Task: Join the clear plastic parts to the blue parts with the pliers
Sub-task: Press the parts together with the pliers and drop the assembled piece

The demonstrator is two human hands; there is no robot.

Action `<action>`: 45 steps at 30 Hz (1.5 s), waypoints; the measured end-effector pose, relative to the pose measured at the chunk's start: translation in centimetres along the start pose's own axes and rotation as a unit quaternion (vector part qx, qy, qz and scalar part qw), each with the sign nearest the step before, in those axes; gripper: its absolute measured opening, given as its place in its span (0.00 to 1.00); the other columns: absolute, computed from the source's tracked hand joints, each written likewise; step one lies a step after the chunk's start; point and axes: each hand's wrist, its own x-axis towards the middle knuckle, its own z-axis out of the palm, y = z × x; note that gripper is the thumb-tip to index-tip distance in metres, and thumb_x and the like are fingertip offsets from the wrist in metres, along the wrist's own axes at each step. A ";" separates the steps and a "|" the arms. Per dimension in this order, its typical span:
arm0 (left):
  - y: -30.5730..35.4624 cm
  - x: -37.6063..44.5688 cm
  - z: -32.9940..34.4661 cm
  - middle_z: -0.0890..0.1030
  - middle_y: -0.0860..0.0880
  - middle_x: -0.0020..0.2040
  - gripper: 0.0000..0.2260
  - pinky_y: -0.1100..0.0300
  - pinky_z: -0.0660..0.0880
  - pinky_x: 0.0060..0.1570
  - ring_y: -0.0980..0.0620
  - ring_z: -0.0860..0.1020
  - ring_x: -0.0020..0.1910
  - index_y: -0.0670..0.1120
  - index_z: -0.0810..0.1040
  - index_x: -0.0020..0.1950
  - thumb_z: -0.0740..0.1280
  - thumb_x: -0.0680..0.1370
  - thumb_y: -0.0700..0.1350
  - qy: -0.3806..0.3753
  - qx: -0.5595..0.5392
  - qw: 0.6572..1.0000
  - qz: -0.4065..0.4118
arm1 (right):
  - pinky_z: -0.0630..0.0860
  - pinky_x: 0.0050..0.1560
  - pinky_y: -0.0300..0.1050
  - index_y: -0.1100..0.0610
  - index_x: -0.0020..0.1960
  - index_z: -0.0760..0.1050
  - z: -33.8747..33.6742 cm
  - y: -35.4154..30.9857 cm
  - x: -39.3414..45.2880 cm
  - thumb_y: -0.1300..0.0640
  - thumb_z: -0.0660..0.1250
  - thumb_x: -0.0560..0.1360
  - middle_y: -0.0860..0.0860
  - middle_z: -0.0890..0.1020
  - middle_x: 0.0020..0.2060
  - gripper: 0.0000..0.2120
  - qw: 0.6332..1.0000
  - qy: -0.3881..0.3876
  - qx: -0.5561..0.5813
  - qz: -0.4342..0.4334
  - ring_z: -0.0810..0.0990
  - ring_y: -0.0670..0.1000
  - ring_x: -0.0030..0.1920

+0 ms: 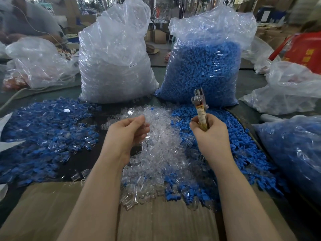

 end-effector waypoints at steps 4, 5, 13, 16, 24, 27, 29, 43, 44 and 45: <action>0.1 -0.3 1.0 0.86 0.46 0.42 0.16 0.67 0.79 0.33 0.58 0.82 0.34 0.41 0.84 0.47 0.76 0.63 0.47 -0.004 -0.118 0.992 -0.043 | 0.66 0.25 0.31 0.49 0.42 0.75 0.5 -0.6 -0.4 0.58 0.69 0.78 0.40 0.73 0.24 0.08 0.998 -0.027 0.051 -0.019 0.67 0.40 0.24; 0.0 -0.5 1.3 0.86 0.46 0.42 0.17 0.67 0.78 0.32 0.58 0.82 0.33 0.41 0.84 0.48 0.77 0.63 0.47 0.001 -0.144 0.988 -0.055 | 0.67 0.26 0.32 0.49 0.42 0.75 0.6 -0.8 -0.5 0.58 0.69 0.78 0.41 0.74 0.25 0.08 0.998 -0.027 0.061 -0.023 0.67 0.40 0.25; -0.5 -1.2 3.3 0.86 0.46 0.37 0.12 0.66 0.78 0.30 0.56 0.83 0.33 0.42 0.82 0.43 0.77 0.63 0.45 0.012 -0.207 0.975 -0.076 | 0.71 0.31 0.33 0.48 0.41 0.75 1.4 -1.4 -1.0 0.57 0.70 0.77 0.46 0.76 0.30 0.08 0.995 -0.034 0.075 -0.057 0.71 0.41 0.29; -0.4 -1.3 3.4 0.86 0.44 0.40 0.12 0.66 0.80 0.33 0.54 0.85 0.38 0.40 0.83 0.44 0.76 0.63 0.42 -0.015 -0.211 0.974 -0.075 | 0.72 0.34 0.34 0.48 0.41 0.75 1.6 -1.5 -1.1 0.57 0.70 0.77 0.51 0.79 0.33 0.08 0.995 -0.032 0.071 -0.066 0.73 0.42 0.31; -0.3 -1.9 4.2 0.86 0.44 0.40 0.08 0.66 0.79 0.34 0.54 0.85 0.39 0.39 0.82 0.50 0.73 0.72 0.39 -0.016 -0.122 0.992 -0.016 | 0.76 0.39 0.39 0.49 0.43 0.76 1.6 -1.6 -1.2 0.58 0.70 0.77 0.51 0.80 0.35 0.07 0.992 -0.028 0.091 -0.077 0.78 0.51 0.39; -0.5 -2.2 4.8 0.86 0.47 0.37 0.02 0.67 0.79 0.33 0.57 0.84 0.35 0.41 0.83 0.46 0.72 0.75 0.40 0.004 -0.077 0.997 0.018 | 0.75 0.39 0.39 0.48 0.43 0.75 1.7 -1.9 -1.4 0.58 0.70 0.77 0.49 0.80 0.36 0.07 0.991 -0.028 0.094 -0.088 0.78 0.49 0.37; -0.6 -2.5 5.1 0.85 0.48 0.36 0.01 0.67 0.79 0.34 0.57 0.83 0.35 0.43 0.83 0.45 0.72 0.75 0.39 0.007 -0.066 0.997 0.037 | 0.75 0.37 0.37 0.48 0.43 0.75 1.8 -2.1 -1.5 0.58 0.70 0.77 0.47 0.80 0.36 0.07 0.991 -0.028 0.087 -0.098 0.77 0.46 0.36; -0.4 -3.7 6.1 0.86 0.47 0.38 0.04 0.64 0.80 0.40 0.52 0.86 0.40 0.43 0.85 0.45 0.73 0.74 0.35 0.003 0.001 0.990 0.142 | 0.68 0.32 0.33 0.54 0.45 0.75 2.3 -2.2 -2.1 0.53 0.69 0.77 0.44 0.76 0.31 0.06 0.991 0.051 0.041 -0.119 0.74 0.40 0.31; -0.4 -3.7 6.1 0.86 0.48 0.38 0.05 0.65 0.80 0.40 0.53 0.85 0.40 0.44 0.85 0.44 0.73 0.74 0.35 0.003 0.014 0.988 0.155 | 0.68 0.32 0.33 0.54 0.45 0.75 2.4 -2.2 -2.1 0.53 0.69 0.77 0.44 0.76 0.31 0.06 0.991 0.053 0.039 -0.116 0.75 0.41 0.32; -0.5 -3.8 6.2 0.86 0.49 0.38 0.05 0.65 0.80 0.40 0.53 0.85 0.40 0.45 0.85 0.44 0.73 0.74 0.35 0.003 0.025 0.985 0.168 | 0.69 0.32 0.34 0.54 0.46 0.75 2.4 -2.2 -2.1 0.53 0.69 0.77 0.44 0.77 0.32 0.06 0.991 0.054 0.039 -0.113 0.75 0.41 0.32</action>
